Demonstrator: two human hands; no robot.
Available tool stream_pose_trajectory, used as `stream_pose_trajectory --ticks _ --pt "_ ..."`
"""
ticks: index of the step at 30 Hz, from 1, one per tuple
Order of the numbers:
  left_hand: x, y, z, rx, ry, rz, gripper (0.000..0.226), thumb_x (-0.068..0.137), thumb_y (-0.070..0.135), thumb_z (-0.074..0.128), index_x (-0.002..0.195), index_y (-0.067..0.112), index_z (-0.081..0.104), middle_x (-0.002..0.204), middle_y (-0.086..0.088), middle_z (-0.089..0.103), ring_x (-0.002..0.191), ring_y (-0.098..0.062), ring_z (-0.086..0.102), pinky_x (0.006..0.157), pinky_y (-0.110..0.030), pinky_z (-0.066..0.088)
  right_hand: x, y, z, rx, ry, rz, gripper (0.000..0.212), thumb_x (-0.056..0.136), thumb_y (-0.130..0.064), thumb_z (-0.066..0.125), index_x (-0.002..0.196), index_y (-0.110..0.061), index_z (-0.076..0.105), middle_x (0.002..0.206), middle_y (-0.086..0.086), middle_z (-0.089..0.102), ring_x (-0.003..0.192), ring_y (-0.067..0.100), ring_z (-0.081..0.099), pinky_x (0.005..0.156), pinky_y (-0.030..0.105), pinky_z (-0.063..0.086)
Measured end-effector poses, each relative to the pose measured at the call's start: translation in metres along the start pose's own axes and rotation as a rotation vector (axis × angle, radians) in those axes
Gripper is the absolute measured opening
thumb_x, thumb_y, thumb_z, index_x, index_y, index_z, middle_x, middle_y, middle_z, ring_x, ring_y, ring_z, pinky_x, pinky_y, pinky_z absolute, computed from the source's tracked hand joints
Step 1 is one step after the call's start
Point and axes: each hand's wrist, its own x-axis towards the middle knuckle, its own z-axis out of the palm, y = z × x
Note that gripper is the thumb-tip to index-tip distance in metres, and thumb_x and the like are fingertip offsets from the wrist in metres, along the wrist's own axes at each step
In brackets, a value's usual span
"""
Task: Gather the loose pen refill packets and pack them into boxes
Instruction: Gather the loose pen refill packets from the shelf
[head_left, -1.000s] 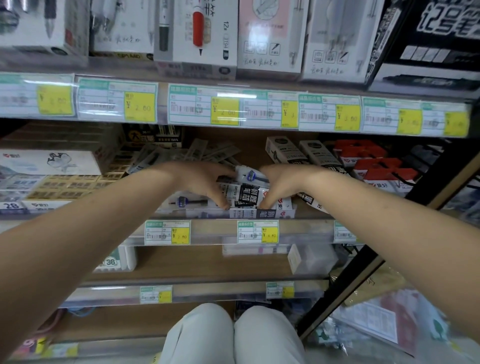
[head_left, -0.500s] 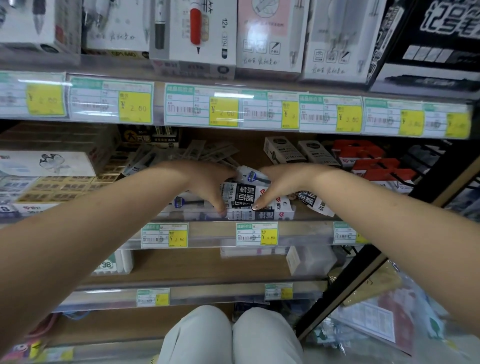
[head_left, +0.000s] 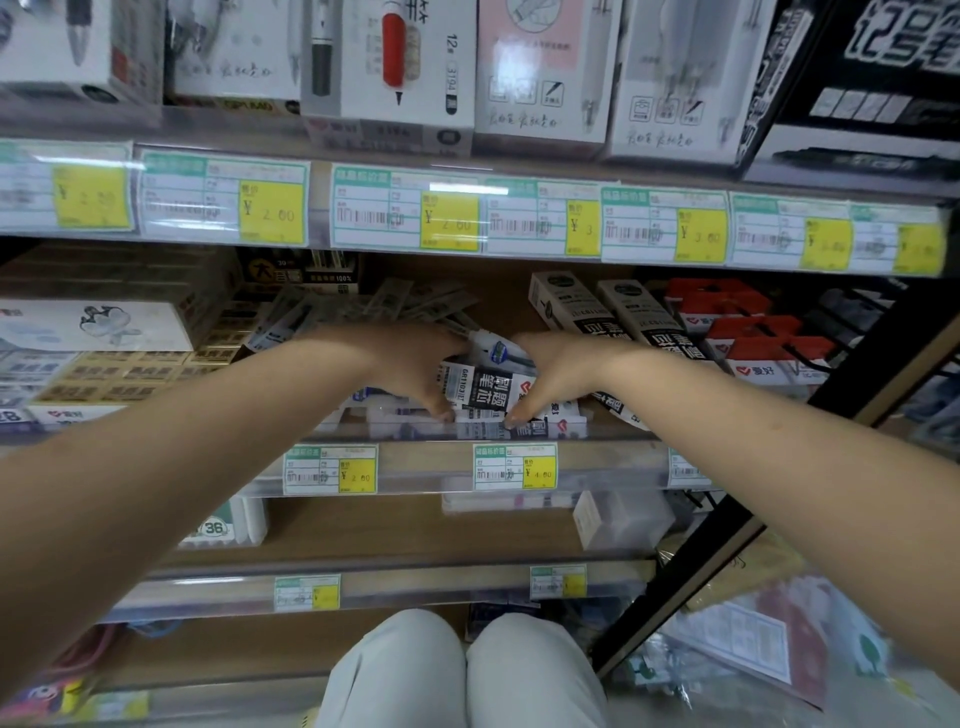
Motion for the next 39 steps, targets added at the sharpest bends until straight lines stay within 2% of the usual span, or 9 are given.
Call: stream_pose_trajectory --ticks 6,10,14,18,21,25,28,32,39 --pt "-0.001 0.000 0.000 -0.042 -0.065 -0.014 0.072 0.075 0.035 0.075 0.138 0.029 0.040 0.128 0.007 0.057 0.108 -0.013 0.054 0.093 -0.029 0.041 0.000 0.004 0.000 0.057 0.007 0.034 0.088 0.073 -0.039 0.077 0.141 -0.012 0.029 0.143 0.007 0.040 0.124 0.024 0.045 0.098 0.040 0.046" --pt "-0.004 -0.001 -0.004 -0.061 -0.089 -0.055 0.079 0.077 0.045 0.072 0.143 0.031 0.032 0.140 0.008 0.047 0.121 -0.016 0.048 0.099 -0.029 0.035 0.001 0.006 -0.006 0.063 -0.069 0.009 0.091 0.074 -0.040 0.075 0.145 -0.013 0.024 0.148 0.004 0.035 0.130 0.021 0.040 0.104 0.033 0.039" --pt "-0.007 -0.001 -0.002 -0.111 -0.017 -0.057 0.085 0.073 0.043 0.076 0.143 0.031 0.031 0.143 0.007 0.045 0.124 -0.015 0.045 0.100 -0.030 0.034 0.004 0.013 -0.003 0.136 -0.050 -0.011 0.082 0.072 -0.038 0.078 0.138 -0.017 0.036 0.139 0.000 0.047 0.121 0.017 0.047 0.102 0.032 0.040" --pt "-0.016 0.009 0.000 -0.140 0.165 -0.033 0.082 0.073 0.030 0.079 0.139 0.021 0.033 0.117 0.010 0.049 0.104 -0.012 0.048 0.081 -0.022 0.035 0.006 0.015 0.000 0.137 -0.018 -0.016 0.078 0.072 -0.038 0.078 0.136 -0.017 0.039 0.137 -0.003 0.048 0.120 0.018 0.049 0.100 0.031 0.041" --pt "-0.020 0.013 -0.004 -0.115 0.345 0.035 0.043 0.074 0.028 0.077 0.106 0.021 0.049 0.086 0.014 0.050 0.078 -0.010 0.048 0.060 -0.023 0.036 0.008 0.015 -0.001 0.146 -0.027 0.003 0.078 0.072 -0.038 0.077 0.137 -0.016 0.039 0.137 -0.002 0.048 0.120 0.018 0.049 0.097 0.027 0.040" --pt "-0.020 0.022 -0.005 -0.139 0.162 0.120 0.009 0.081 0.022 0.069 0.076 0.020 0.062 0.071 0.011 0.056 0.068 -0.006 0.051 0.062 -0.021 0.038 0.007 0.011 -0.004 0.104 -0.037 0.018 0.075 0.073 -0.037 0.077 0.135 -0.015 0.040 0.134 0.001 0.051 0.116 0.019 0.051 0.098 0.030 0.043" --pt "-0.017 0.029 -0.005 -0.080 0.101 0.090 0.007 0.085 0.025 0.066 0.084 0.019 0.070 0.078 0.011 0.062 0.070 -0.003 0.052 0.062 -0.017 0.040 0.007 0.008 -0.007 0.072 -0.058 0.036 0.078 0.073 -0.039 0.076 0.136 -0.014 0.038 0.131 0.003 0.052 0.114 0.021 0.052 0.096 0.032 0.045" --pt "-0.014 0.037 -0.002 0.070 0.023 0.071 0.022 0.088 0.031 0.061 0.096 0.013 0.072 0.100 0.000 0.069 0.093 -0.019 0.061 0.083 -0.030 0.047 0.010 0.007 -0.009 0.043 -0.086 0.072 0.072 0.072 -0.043 0.076 0.127 -0.011 0.043 0.106 0.004 0.058 0.097 0.023 0.058 0.079 0.031 0.048" --pt "-0.010 0.043 0.010 0.151 0.032 0.068 0.020 0.090 0.020 0.056 0.096 0.010 0.072 0.101 -0.008 0.068 0.093 -0.025 0.063 0.082 -0.035 0.052 0.012 0.006 -0.009 -0.007 -0.080 0.085 0.065 0.071 -0.044 0.076 0.120 -0.011 0.047 0.108 0.005 0.058 0.098 0.022 0.057 0.084 0.032 0.047"
